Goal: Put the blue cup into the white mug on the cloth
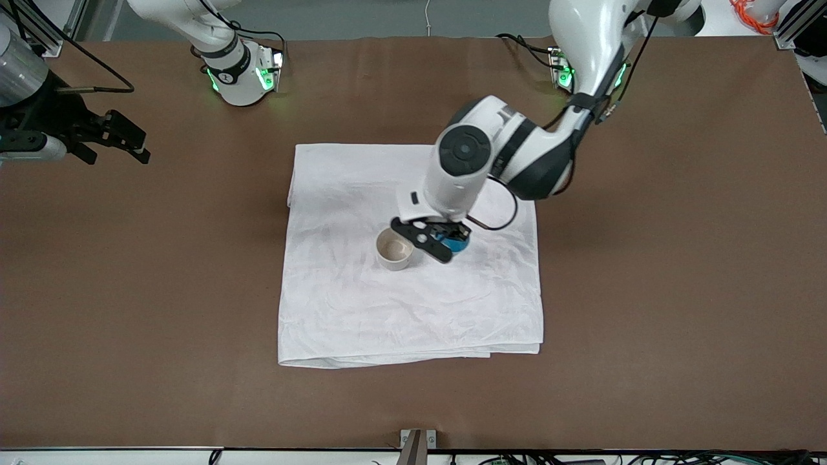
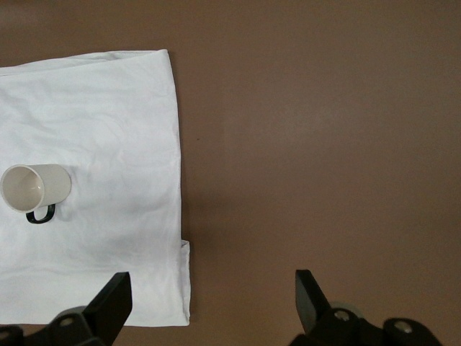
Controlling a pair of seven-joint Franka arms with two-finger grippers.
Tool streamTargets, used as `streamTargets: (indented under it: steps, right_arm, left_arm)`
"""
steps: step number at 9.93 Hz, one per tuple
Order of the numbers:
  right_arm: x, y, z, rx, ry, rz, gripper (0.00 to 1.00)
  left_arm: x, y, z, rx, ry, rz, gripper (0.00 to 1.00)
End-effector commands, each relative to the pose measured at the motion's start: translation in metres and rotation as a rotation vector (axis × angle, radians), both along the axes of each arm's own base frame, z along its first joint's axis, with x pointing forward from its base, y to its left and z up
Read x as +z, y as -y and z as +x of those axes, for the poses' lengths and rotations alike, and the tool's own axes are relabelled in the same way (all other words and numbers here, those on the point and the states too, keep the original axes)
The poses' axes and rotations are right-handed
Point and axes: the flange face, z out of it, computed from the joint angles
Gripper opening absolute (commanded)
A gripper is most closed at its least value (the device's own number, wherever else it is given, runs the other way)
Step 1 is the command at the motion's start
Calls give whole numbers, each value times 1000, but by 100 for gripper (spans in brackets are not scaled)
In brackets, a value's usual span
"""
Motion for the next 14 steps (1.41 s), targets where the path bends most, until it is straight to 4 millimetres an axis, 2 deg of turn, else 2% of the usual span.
streamTargets:
  steps: [1,2,3,4,5,6,8,11,14]
  right_arm:
    - [17,11,1,-14,31,-9,100]
    - [19,12,6,-19,34,-10,100]
    - [22,22,8,-38,42,-12,100]
    - [23,14,14,-31,47,-23,100]
    - [25,9,23,-26,53,-30,100]
    - [26,12,28,-34,49,-33,100]
    - [29,23,27,38,28,-39,100]
    - [30,24,25,43,16,-44,100]
    - [36,43,21,13,2,-31,100]
  left_arm:
    - [-15,36,-16,-7,30,-37,0]
    - [-24,45,-20,12,42,-54,0]
    - [-27,54,-21,-5,74,-78,0]
    - [-36,56,-21,-6,79,-81,0]
    - [-42,64,-30,-25,76,-72,0]
    - [-47,66,-33,-40,83,-55,0]
    - [-58,67,-34,-56,94,-27,0]
    - [-74,72,-39,-94,118,17,0]
    - [-71,74,-36,-101,144,-4,0]
